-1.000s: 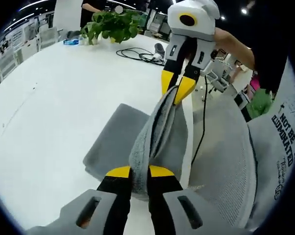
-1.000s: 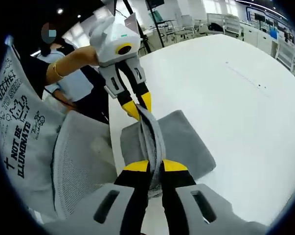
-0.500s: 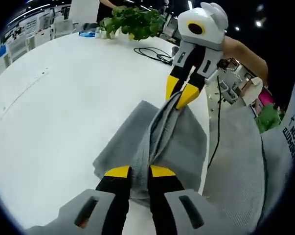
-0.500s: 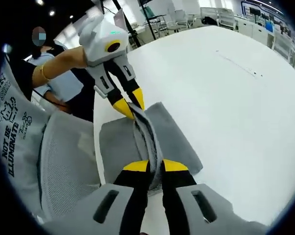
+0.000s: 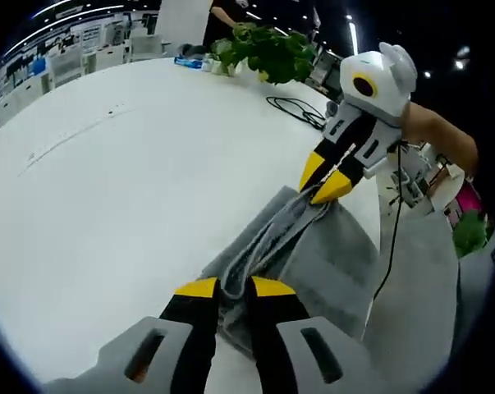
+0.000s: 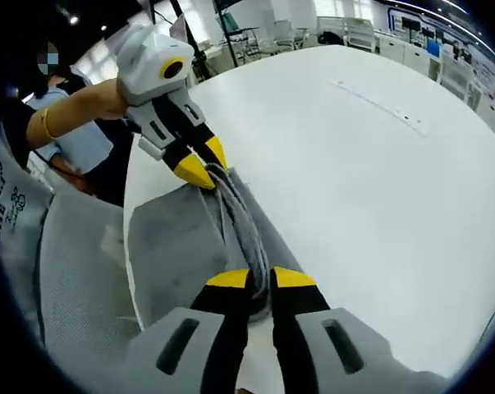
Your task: Fold the towel on the table until its edges align and the towel forms a compact rectangular stack.
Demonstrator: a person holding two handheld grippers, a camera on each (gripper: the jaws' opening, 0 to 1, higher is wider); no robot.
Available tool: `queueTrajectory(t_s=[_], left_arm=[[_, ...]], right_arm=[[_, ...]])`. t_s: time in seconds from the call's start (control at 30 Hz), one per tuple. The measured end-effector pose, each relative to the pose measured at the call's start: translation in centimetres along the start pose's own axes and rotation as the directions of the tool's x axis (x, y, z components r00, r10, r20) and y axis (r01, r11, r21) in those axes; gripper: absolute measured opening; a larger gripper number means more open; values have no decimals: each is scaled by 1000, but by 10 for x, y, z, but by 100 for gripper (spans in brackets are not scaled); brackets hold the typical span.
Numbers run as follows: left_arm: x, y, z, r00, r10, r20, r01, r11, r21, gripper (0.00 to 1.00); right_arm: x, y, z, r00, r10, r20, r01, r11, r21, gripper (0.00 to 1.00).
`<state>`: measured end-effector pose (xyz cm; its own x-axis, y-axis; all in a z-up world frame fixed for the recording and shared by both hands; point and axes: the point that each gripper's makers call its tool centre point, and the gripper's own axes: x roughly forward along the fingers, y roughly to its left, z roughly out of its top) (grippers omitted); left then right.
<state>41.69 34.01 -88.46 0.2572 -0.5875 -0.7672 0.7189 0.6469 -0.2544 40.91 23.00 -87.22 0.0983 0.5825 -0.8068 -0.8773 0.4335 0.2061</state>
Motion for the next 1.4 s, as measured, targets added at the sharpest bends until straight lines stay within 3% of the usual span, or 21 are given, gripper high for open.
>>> queueTrajectory(t_s=[0.37,0.57,0.73,0.9,1.2,1.4], left_arm=[[1,8,-3,999,48,17,-48,999,-14,19],[-20,21,14,984,134,116,-131,991,-30,20],[-38,19,24,976,129,175,-118,990,-72,22],[-49,9,19,973,126,192,-115,991,-66,27],[-55,-2,0,966,136,220,-111,986,-122,28],[-55,-12,-17,971,122,205,-95,986,-137,32]], right_arm=[[4,-11,6,999,-29,27,29,999,16,4],[-13,-20,15,993,-93,75,92,996,10,6],[-28,-20,20,986,-116,118,113,993,38,10],[-40,-10,18,980,-123,157,114,992,61,15],[-49,1,3,975,-136,178,110,983,151,21],[-48,15,-12,975,-125,185,90,978,188,24]])
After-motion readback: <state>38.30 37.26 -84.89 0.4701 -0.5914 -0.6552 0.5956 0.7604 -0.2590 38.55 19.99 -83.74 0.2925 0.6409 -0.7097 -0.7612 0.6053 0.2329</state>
